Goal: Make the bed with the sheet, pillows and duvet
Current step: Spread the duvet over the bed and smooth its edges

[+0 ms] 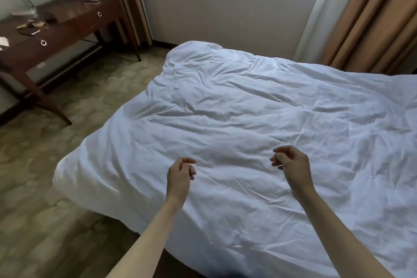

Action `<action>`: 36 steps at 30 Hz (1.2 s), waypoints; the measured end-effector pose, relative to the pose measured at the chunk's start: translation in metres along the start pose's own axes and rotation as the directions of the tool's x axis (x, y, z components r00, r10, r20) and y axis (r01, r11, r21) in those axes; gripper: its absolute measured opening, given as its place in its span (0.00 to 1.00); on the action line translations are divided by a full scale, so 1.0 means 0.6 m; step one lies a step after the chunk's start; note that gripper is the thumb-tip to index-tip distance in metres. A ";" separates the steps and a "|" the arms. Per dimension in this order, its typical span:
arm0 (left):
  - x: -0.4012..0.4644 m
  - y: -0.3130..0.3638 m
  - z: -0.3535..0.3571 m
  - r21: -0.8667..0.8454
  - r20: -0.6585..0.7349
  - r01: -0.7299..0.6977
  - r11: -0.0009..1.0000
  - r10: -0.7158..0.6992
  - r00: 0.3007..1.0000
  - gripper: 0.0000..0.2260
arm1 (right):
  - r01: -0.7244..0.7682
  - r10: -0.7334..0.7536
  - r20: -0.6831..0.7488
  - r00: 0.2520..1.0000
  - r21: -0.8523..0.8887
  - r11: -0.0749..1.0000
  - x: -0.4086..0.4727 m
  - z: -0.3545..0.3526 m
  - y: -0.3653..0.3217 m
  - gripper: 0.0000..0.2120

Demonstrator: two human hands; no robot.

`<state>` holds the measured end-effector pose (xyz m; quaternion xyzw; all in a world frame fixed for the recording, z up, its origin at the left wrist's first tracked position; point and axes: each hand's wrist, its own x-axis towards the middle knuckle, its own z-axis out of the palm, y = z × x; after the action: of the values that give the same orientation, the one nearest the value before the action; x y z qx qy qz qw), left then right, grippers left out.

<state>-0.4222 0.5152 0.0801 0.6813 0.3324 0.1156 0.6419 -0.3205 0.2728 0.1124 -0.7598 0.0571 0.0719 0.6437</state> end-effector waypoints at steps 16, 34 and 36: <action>0.286 -0.019 -0.276 0.077 -0.044 0.104 0.992 -0.101 0.994 0.13 | -0.008 0.024 0.181 0.983 -0.085 0.996 0.105 0.416 -0.046 0.09; 0.643 -0.054 -0.615 0.242 -0.059 0.121 0.963 -0.110 0.992 0.08 | -0.078 0.090 0.103 0.991 -0.119 0.990 0.129 0.865 -0.063 0.08; 0.637 -0.109 -0.647 0.274 -0.146 0.160 0.948 -0.123 0.982 0.08 | -0.083 0.110 0.166 0.980 -0.165 0.983 0.126 0.901 -0.037 0.09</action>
<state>-0.3812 1.0519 -0.0270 0.7320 0.4338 0.0634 0.5215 -0.2614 0.8100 0.0329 -0.7952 0.0315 0.1737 0.5802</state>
